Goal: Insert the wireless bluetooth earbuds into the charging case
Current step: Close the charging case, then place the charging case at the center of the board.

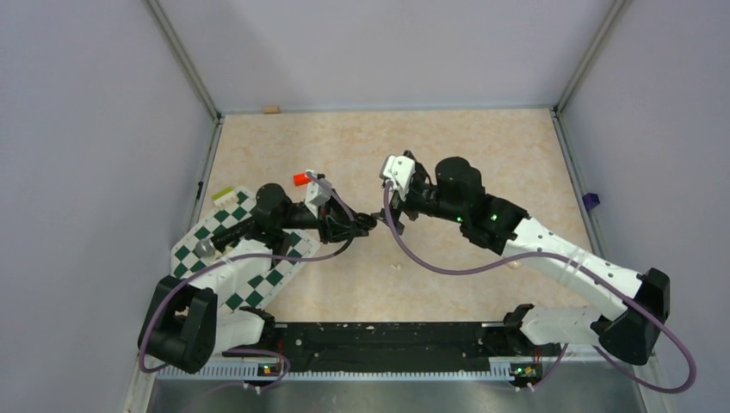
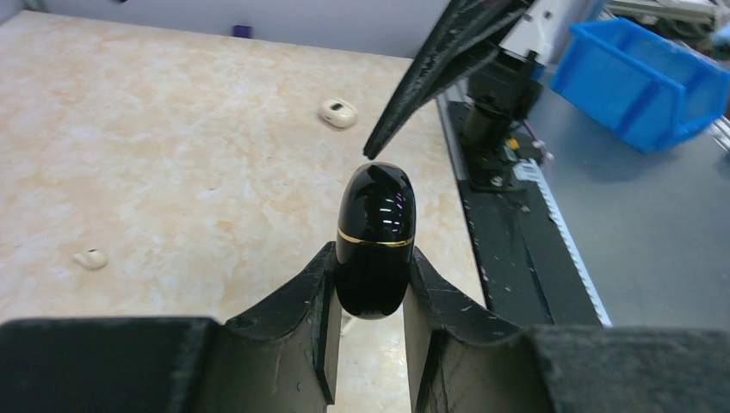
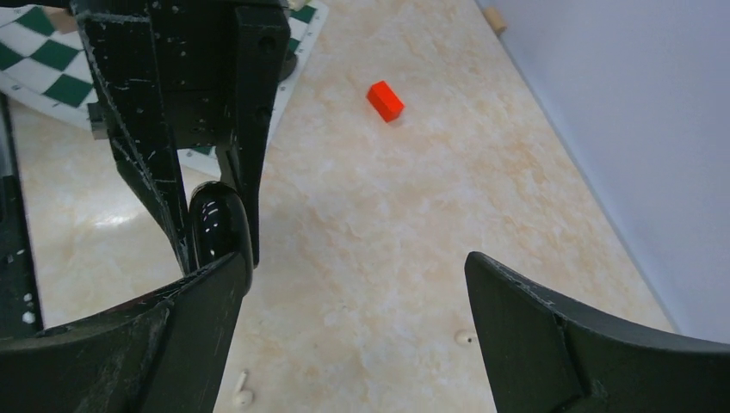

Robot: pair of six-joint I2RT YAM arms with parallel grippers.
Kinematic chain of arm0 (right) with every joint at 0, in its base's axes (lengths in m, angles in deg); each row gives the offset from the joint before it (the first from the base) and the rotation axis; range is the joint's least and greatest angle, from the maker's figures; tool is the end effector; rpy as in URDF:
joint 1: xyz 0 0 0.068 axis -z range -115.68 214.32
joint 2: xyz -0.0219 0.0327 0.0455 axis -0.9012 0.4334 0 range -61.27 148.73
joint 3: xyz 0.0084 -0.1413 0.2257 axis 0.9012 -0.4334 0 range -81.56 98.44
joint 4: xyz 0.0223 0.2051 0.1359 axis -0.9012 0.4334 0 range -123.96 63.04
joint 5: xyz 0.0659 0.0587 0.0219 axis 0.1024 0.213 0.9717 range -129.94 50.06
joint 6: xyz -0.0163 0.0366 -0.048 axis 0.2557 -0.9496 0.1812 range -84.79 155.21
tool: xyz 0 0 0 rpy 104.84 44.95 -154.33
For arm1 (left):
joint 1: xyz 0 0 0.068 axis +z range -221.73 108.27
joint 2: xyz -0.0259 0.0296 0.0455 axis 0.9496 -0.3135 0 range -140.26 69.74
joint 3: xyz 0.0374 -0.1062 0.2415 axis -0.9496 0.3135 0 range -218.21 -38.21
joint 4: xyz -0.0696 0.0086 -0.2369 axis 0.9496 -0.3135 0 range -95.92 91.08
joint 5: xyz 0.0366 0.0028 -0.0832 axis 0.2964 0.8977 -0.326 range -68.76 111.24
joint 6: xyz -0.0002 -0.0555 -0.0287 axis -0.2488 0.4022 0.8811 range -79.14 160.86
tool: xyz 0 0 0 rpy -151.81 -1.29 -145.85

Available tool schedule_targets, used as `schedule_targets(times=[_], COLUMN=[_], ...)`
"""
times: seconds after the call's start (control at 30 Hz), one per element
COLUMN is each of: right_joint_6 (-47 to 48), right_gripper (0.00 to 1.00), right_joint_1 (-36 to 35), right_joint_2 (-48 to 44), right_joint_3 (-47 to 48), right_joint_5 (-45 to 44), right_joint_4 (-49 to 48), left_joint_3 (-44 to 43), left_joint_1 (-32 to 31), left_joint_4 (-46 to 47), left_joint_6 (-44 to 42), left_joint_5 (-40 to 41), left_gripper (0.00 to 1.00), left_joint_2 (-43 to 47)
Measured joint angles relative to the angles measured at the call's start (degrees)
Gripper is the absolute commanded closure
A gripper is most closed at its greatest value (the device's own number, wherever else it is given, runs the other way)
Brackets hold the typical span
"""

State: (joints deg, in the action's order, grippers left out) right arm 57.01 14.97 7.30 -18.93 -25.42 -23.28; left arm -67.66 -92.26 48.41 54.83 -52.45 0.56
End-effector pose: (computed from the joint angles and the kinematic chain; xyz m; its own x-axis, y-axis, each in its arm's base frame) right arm 0.1705 0.2168 0.3547 0.1580 -0.3680 -0.9163 -0.8964 0.3358 -0.2894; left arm 0.1995 -0.1235 0.2651 -0.1187 -0.0279 -0.9925 0.9900 -0.0797 -0.1161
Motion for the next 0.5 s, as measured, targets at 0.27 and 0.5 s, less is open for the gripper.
schedule_targets(times=[0.27,0.5], right_joint_6=[-2.23,-2.25], right_gripper=[0.01,0.01], right_joint_1=[6.25,10.82], right_joint_2=[-1.90,-12.22], right_joint_3=[1.25,-1.22], right_joint_5=[-14.69,-24.81], right_joint_4=[-1.33,-4.63], left_joint_3=[-5.05,-7.78], left_joint_1=[0.00,-1.01], left_joint_4=[-11.15,-15.98], left_joint_6=[-4.70,-3.13], left_joint_5=[16.02,26.03], left_gripper=[0.96,0.97], left_joint_2=[-3.93,-11.93])
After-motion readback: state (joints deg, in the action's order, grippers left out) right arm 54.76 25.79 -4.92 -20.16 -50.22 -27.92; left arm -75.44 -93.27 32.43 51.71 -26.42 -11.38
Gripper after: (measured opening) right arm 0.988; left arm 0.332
